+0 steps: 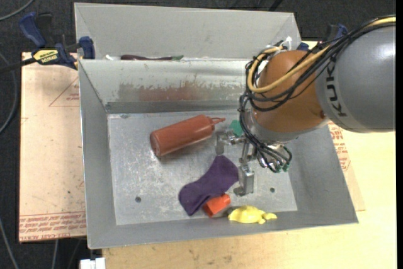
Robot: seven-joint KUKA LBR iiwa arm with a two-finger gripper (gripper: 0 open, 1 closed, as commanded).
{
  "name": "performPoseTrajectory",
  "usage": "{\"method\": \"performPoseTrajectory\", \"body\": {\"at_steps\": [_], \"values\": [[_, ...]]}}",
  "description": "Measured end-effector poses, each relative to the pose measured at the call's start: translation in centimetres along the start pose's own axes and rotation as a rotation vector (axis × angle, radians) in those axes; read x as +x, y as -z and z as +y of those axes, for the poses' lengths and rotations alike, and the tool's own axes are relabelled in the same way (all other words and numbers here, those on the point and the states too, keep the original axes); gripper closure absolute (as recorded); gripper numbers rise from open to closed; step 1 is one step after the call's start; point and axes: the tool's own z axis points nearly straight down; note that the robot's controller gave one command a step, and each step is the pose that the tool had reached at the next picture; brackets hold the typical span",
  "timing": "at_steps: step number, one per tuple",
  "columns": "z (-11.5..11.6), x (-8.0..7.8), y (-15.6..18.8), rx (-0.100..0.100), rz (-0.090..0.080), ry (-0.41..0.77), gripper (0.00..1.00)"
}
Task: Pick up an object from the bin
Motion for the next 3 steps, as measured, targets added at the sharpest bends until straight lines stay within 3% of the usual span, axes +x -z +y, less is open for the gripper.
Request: {"method": "performPoseTrajectory", "body": {"at_steps": [1, 2, 3], "values": [[0.2, -0.3, -6.4, -0.003, 0.006, -0.106, 0.00], [0.8, 1.1, -7.2, 0.000, -0.005, 0.049, 1.00], [0.8, 1.1, -7.2, 0.000, -0.005, 0.049, 1.00]]}}
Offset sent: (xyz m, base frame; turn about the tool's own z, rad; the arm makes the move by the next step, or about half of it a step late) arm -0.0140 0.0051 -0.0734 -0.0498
